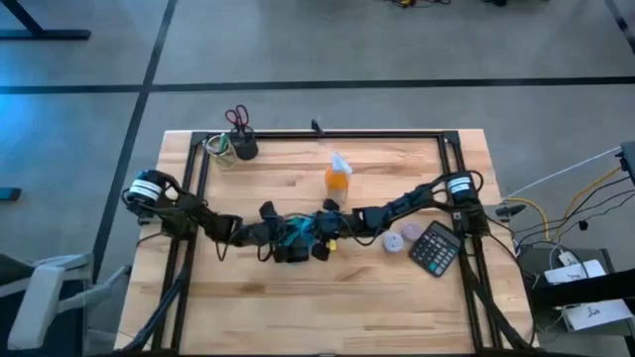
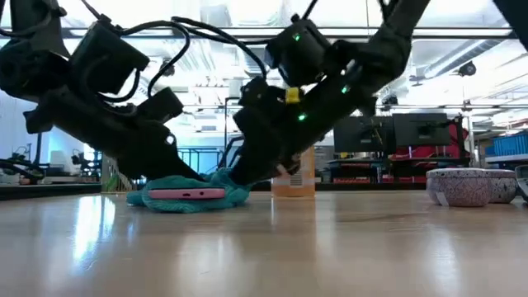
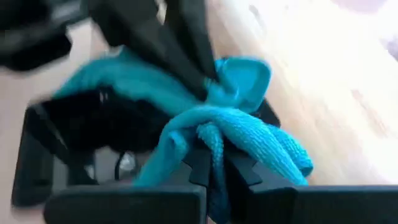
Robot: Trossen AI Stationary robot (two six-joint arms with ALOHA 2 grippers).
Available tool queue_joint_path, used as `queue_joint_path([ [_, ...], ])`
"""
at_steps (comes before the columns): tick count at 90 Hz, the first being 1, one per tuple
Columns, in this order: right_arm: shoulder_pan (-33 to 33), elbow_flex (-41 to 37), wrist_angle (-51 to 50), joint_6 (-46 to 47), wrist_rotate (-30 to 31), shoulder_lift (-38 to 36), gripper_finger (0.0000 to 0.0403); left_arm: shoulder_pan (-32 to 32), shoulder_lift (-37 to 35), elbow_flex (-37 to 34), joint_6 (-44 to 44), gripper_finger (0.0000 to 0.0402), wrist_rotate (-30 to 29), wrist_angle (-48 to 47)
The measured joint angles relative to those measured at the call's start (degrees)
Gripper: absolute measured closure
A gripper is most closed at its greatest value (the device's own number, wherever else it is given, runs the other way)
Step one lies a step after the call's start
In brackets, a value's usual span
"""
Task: Apply microfiber cloth
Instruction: Wipe the front and back of the cellphone using the blue microfiber cloth
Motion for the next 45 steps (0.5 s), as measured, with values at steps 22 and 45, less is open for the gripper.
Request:
queue_joint_path([
  [22, -0.48, 4.17, 1.30, -3.02, 1.64, 3.23, 0.0403, -0.10, -0.24, -1.01, -0.47, 0.0401, -1.28, 0.41],
  [45, -2.88, 4.09, 2.80, -3.21, 1.42, 3.45, 0.0403, -1.74, -7.89, -3.94, -0.44, 0.0402, -0.62, -0.56],
])
